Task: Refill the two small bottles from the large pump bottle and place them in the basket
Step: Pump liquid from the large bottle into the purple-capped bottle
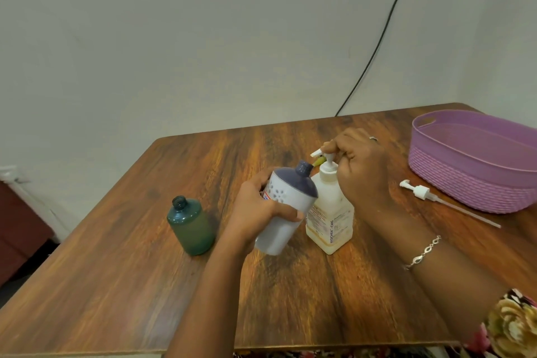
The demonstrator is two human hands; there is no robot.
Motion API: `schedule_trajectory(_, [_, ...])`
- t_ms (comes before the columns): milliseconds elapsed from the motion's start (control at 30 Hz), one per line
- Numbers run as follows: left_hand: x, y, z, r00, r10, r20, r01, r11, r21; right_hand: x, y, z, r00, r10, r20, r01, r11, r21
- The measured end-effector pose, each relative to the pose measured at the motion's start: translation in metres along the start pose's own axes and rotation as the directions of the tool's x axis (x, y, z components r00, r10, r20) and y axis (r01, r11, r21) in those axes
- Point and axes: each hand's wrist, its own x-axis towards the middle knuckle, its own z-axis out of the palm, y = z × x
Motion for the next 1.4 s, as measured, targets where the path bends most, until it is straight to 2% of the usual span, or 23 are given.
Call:
schedule_trajectory(133, [0.001, 0.001, 0.002, 1.000, -0.022, 0.003, 0.022, 0.999, -0.025, -0.008, -0.002, 0.006, 0.999, -0.045, -0.004, 0.045, 0.995, -0.088])
schedule_trajectory(400, [-0.004, 0.003, 0.002, 0.999, -0.034, 0.024, 0.035, 0.999, -0.030, -0.001, -0.002, -0.001, 0.999, -0.029, 0.032, 0.031, 0.997, -0.072])
schedule_trajectory(633, [-0.004, 0.002, 0.002, 0.999, -0.034, 0.017, 0.035, 0.999, -0.035, -0.004, -0.005, 0.004, 0.996, -0.059, 0.072, 0.071, 0.981, -0.181])
schedule_trajectory(900, [-0.002, 0.005, 0.002, 1.000, -0.015, 0.021, 0.015, 1.000, -0.022, 0.002, -0.006, -0.005, 0.994, -0.041, 0.102, 0.056, 0.987, -0.149])
schedule_trajectory(1067, [-0.002, 0.001, 0.002, 1.000, -0.015, 0.021, 0.015, 1.000, -0.015, -0.003, -0.007, 0.001, 0.999, 0.014, 0.046, -0.007, 0.989, -0.150])
schedule_trajectory(1400, [-0.004, 0.004, 0.003, 1.000, -0.012, 0.026, 0.013, 0.999, -0.032, 0.006, -0.007, -0.002, 0.996, 0.043, 0.082, -0.031, 0.989, -0.144])
